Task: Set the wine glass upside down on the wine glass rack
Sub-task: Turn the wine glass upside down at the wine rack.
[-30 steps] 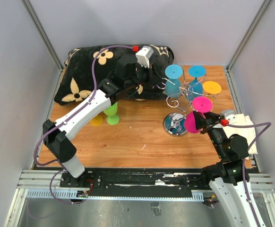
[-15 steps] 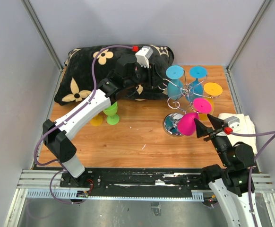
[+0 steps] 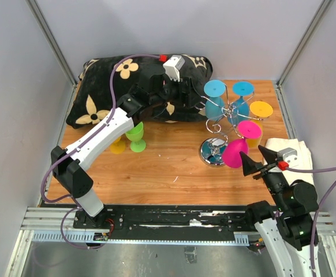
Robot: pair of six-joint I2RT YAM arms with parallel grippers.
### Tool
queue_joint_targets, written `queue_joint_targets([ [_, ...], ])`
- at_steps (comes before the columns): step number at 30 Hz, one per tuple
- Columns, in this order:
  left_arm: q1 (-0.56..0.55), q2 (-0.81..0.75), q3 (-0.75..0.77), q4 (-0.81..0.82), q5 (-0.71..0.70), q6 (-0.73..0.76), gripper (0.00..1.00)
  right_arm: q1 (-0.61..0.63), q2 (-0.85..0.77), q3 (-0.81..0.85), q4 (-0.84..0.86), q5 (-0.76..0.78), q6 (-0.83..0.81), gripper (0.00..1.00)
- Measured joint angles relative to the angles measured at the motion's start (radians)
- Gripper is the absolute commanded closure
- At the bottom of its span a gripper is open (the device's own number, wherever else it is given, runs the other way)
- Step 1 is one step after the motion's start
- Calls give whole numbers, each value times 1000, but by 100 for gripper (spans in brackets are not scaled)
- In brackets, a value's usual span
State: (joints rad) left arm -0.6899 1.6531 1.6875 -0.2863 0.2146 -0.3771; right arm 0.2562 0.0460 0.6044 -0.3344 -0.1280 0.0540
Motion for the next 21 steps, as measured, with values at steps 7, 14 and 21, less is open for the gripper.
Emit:
queue_joint_targets([
  [7,0,-35,0,0,8,3,14,0,-19,24,-76,-34,-15,16],
  [14,0,-120,-10,1,-5,13,13,0,-24,26,-85,-127,-37,11],
  [21,0,-286,-119,-15,-86,32,10,0,-11,-34,64,-232,-27,10],
])
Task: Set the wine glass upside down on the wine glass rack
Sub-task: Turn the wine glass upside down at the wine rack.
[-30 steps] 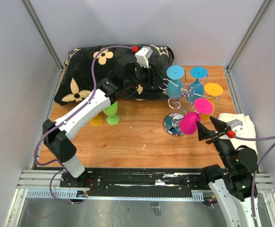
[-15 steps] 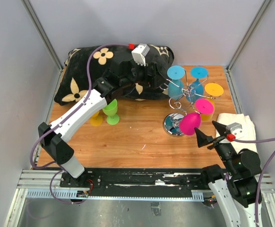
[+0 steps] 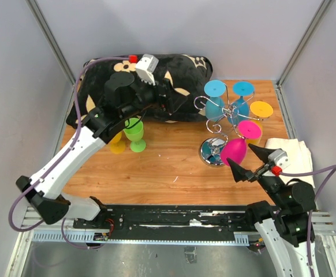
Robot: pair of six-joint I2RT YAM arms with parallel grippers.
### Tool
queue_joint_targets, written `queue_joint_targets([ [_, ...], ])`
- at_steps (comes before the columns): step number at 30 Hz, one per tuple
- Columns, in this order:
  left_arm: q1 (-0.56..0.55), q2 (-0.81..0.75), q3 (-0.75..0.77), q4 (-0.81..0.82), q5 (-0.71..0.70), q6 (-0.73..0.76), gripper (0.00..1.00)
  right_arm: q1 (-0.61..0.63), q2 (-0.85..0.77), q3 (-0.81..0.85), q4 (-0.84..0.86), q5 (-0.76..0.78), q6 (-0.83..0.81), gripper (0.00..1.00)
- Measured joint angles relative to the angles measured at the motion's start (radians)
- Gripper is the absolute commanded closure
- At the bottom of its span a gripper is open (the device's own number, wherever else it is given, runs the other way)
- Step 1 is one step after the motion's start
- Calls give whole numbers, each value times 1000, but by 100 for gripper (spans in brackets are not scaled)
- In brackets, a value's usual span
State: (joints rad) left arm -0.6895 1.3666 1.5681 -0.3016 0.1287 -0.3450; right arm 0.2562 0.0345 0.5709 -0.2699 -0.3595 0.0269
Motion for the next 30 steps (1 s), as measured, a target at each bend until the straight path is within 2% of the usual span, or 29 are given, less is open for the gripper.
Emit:
queue_joint_targets([
  [5,0,-131,-80,-40,-89,15,10,0,33,-42,86,-35,20,8],
  [8,0,-200,-126,-55,-138,21,9,0,42,-61,147,-37,27,1],
  [18,0,-314,-189,-122,-231,22,8,-13,88,-130,333,-13,34,2],
  [20,0,-316,-189,-134,-245,21,8,-55,94,-150,378,-31,48,2],
  [25,0,-315,-189,-161,-265,11,8,-253,142,-201,520,-124,131,2],
  [30,0,-315,-189,-168,-267,2,8,-285,220,-201,584,-198,169,2],
])
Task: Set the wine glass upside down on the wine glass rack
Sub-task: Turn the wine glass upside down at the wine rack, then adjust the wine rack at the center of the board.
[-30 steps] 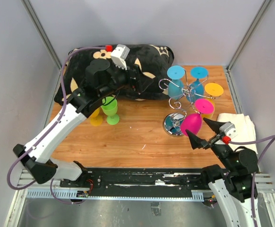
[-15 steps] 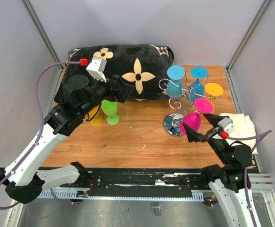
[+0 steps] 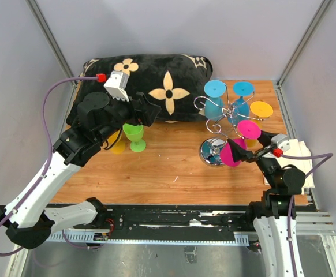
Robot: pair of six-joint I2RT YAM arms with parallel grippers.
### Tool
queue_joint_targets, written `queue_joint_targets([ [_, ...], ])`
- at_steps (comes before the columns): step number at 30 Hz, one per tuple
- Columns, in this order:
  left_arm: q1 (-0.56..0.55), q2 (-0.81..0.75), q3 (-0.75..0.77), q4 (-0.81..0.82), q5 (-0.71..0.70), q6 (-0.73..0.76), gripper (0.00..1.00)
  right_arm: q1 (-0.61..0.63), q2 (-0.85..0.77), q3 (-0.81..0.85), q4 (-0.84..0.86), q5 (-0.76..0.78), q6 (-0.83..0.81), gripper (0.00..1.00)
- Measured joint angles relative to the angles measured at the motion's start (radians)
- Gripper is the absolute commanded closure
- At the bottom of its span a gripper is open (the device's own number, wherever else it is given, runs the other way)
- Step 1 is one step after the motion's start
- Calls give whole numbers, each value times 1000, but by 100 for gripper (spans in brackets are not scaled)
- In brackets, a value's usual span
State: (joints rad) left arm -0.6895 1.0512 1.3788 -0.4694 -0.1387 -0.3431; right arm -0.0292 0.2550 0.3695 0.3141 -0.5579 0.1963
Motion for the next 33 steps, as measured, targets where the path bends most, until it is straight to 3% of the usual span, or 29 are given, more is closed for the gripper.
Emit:
queue_joint_targets([
  [9,0,0,-2,-4,0,-3,8,0,90,32,26,-53,3,2],
  [20,0,1,-42,-4,2,-18,8,0,-76,10,-58,-70,8,1],
  [27,0,1,-46,-4,3,-21,8,0,-106,8,-154,-87,18,2],
  [33,0,1,-48,-5,-1,-21,8,-13,-79,-2,-92,-104,22,1],
])
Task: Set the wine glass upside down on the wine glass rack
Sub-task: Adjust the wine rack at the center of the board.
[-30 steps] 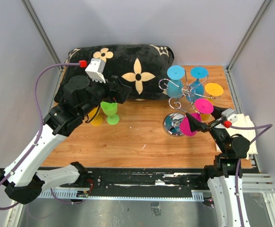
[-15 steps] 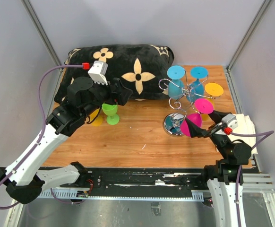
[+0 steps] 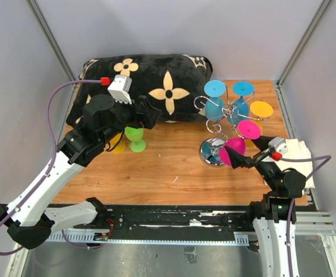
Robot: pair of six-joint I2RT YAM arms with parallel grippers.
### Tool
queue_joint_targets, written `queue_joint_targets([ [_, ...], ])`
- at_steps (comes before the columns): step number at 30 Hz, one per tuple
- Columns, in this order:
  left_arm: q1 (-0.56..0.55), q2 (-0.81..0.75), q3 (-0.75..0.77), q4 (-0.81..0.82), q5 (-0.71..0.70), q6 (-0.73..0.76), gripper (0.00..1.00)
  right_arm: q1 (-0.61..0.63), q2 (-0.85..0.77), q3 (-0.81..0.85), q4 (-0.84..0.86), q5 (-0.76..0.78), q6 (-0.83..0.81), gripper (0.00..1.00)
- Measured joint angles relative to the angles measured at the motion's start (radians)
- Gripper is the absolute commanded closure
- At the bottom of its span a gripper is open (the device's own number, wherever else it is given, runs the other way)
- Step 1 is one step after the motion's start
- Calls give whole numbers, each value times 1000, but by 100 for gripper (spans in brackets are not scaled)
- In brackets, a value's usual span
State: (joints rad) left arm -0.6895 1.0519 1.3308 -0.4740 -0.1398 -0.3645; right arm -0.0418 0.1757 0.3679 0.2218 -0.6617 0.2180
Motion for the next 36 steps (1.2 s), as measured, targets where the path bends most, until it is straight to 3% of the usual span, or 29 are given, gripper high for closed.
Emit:
queue_joint_targets([
  [7,0,-2,-3,-2,-21,0,8,-78,102,2,91,-109,30,2],
  [20,0,-19,-38,-11,-35,2,8,-105,312,86,328,-328,120,2],
  [36,0,-87,-135,-5,-58,12,6,-10,80,151,-122,-141,-44,2],
])
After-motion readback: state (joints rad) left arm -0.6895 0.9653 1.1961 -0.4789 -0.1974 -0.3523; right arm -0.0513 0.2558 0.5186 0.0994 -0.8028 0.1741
